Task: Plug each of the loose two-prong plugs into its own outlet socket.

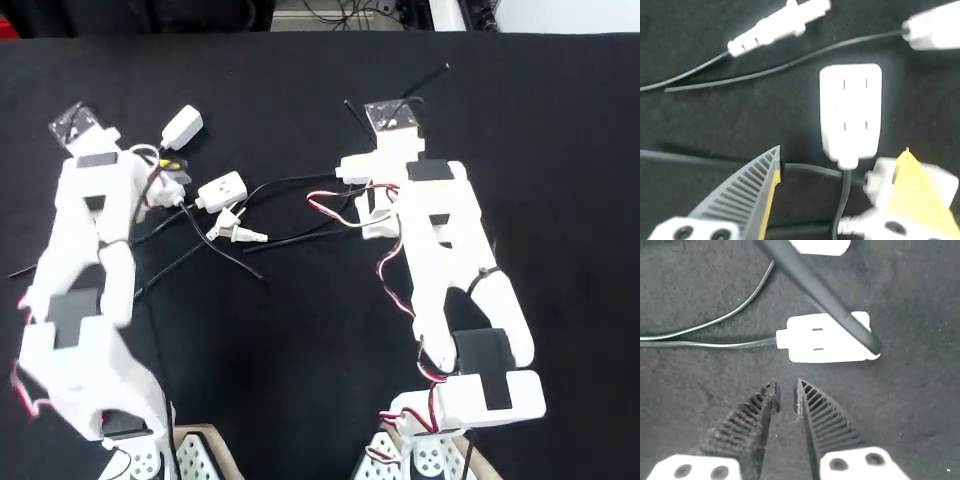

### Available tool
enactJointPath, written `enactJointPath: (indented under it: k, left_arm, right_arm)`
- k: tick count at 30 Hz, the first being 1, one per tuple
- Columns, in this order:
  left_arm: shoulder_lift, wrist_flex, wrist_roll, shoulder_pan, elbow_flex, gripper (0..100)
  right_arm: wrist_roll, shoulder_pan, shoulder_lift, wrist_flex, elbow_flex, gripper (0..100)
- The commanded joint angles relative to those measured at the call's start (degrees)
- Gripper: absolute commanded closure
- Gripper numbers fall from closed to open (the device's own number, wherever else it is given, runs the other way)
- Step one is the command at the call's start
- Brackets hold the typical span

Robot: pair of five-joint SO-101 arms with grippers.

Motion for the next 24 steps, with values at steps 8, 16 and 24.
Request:
enactJointPath:
  k: [8, 16, 24]
  left_arm:
    - [20.2, 14.4, 0.4, -0.9, -29.5, 66]
    - [29.1, 32.0, 0.2, -0.9, -47.3, 85]
    - [31.9, 40.9, -9.4, -0.8, -58.0, 94]
  right_arm:
    - [0.4, 1.0, -2.7, -2.6, 0.9, 94.8]
    - [0.4, 1.0, -2.7, -2.5, 0.9, 94.8]
    - [0.4, 1.0, -2.7, -2.5, 1.0, 94.9]
